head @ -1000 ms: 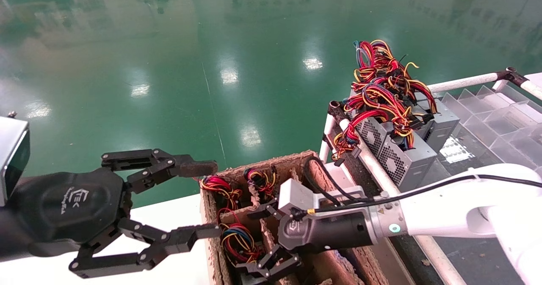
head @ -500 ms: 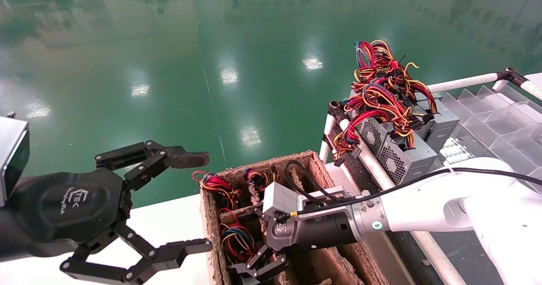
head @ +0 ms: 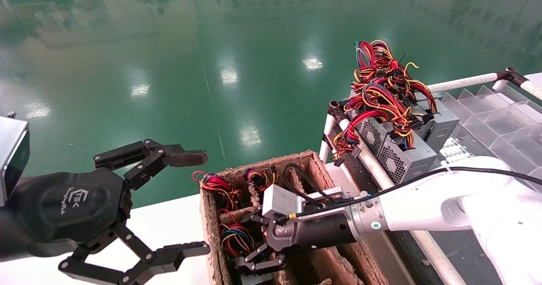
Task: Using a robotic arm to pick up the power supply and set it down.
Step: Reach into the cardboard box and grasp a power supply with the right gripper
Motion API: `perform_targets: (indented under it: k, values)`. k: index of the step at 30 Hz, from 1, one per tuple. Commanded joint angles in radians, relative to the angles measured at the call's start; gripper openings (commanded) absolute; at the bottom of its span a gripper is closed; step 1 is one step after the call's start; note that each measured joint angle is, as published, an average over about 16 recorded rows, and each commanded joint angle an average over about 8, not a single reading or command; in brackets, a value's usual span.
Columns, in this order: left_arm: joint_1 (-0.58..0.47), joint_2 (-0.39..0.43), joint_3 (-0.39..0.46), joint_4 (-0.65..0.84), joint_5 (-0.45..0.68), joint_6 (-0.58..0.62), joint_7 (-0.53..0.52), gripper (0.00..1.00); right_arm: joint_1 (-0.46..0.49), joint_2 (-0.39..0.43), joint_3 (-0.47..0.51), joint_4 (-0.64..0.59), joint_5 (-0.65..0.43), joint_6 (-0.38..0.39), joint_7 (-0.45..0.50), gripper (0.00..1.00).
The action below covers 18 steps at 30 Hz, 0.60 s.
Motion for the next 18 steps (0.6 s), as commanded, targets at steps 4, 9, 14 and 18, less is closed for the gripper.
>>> perform_targets:
  k: [4,9,14,18]
  values:
    - [0.0,0.0,0.0,0.0,0.0,0.0,0.0,1.0,0.0,-0.001,-0.009,0.003,0.0,0.009,-0.011,0.0]
    - [0.0,0.0,0.0,0.0,0.0,0.0,0.0,1.0,0.001,0.0,-0.015,0.002,0.005,0.015,-0.015,0.0]
    - [0.0,0.0,0.0,0.0,0.0,0.0,0.0,1.0,0.002,0.001,-0.017,-0.003,0.015,0.016,-0.019,0.0]
    - [0.0,0.0,0.0,0.0,0.0,0.0,0.0,1.0,0.002,0.004,-0.016,-0.01,0.025,0.011,-0.024,0.0]
